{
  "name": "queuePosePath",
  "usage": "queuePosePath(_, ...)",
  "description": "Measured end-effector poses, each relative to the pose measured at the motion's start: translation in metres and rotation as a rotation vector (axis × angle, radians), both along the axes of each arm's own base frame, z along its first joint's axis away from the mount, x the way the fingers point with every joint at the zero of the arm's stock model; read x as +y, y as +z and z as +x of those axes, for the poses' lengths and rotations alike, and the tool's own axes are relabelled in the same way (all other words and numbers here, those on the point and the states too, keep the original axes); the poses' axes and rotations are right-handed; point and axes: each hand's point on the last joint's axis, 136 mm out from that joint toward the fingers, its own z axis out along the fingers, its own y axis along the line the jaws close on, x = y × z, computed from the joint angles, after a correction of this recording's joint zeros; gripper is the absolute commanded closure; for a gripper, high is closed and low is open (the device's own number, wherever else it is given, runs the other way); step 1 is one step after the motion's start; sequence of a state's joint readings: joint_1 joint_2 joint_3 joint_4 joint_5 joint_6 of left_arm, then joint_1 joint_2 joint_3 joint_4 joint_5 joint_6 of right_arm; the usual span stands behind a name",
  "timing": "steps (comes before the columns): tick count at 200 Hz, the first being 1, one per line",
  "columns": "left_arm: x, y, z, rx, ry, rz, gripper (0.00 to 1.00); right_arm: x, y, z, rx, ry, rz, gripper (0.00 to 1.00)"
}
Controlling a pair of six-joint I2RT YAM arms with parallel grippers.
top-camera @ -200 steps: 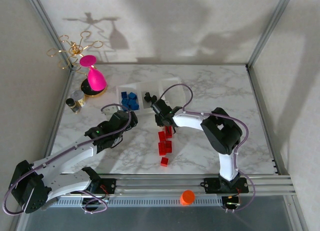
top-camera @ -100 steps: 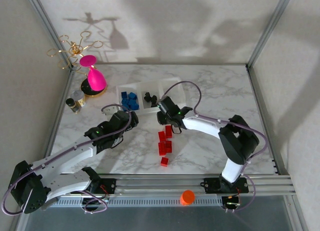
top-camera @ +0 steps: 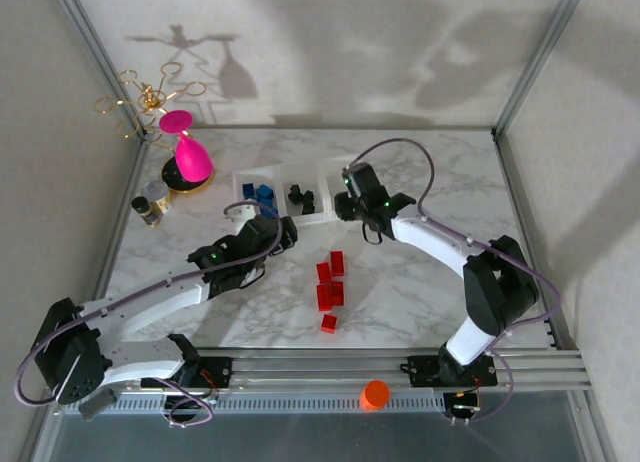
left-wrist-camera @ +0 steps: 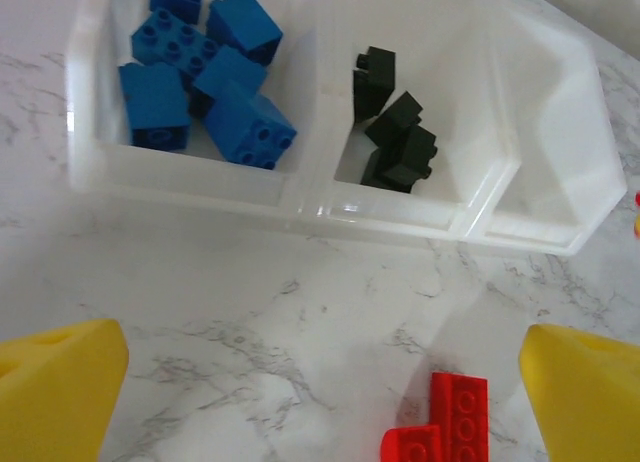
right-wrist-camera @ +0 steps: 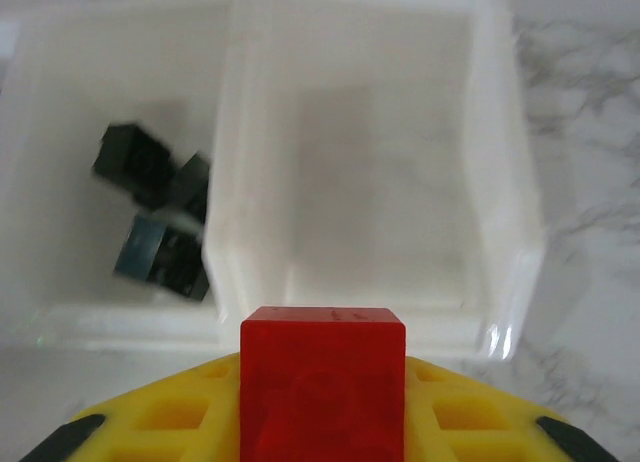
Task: Sort the legos into containers by color
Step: Place the lego in the container, then pick up the lego from the center of the table.
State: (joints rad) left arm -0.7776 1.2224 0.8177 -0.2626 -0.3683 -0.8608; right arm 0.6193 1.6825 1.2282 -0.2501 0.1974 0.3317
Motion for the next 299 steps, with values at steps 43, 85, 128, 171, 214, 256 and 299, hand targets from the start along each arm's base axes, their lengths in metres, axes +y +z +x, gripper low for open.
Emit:
queuePosePath(43, -0.026, 0.012, 0.019, -0.045, -0.036, -0.023, 0.00, 0.002, -0.016, 0.048, 0.001, -0.020, -0.039, 0.70)
queuePosePath(85, -0.039, 0.020, 0.031, -0.090, -0.069, -0.023, 0.00, 0.013, -0.044, 0.073, 0.026, -0.008, -0.088, 0.67)
queuePosePath(128, -0.045, 0.023, 0.036, -0.108, -0.088, -0.015, 0.00, 0.016, -0.056, 0.091, 0.028, -0.014, -0.114, 0.59)
queuePosePath(171, -0.046, 0.026, 0.038, -0.114, -0.091, -0.013, 0.00, 0.014, -0.064, 0.094, 0.039, -0.016, -0.141, 0.54)
queuePosePath(214, -0.048, 0.032, 0.039, -0.124, -0.097, -0.020, 0.00, 0.015, -0.053, 0.089, 0.033, -0.002, -0.117, 0.53)
queuePosePath(256, -0.043, 0.045, 0.030, -0.148, -0.107, -0.056, 0.00, 0.002, -0.029, 0.048, 0.040, 0.013, -0.064, 0.48)
queuePosePath(299, -0.027, 0.042, 0.011, -0.148, -0.118, -0.079, 0.00, -0.001, -0.032, -0.017, 0.089, 0.059, -0.047, 0.43)
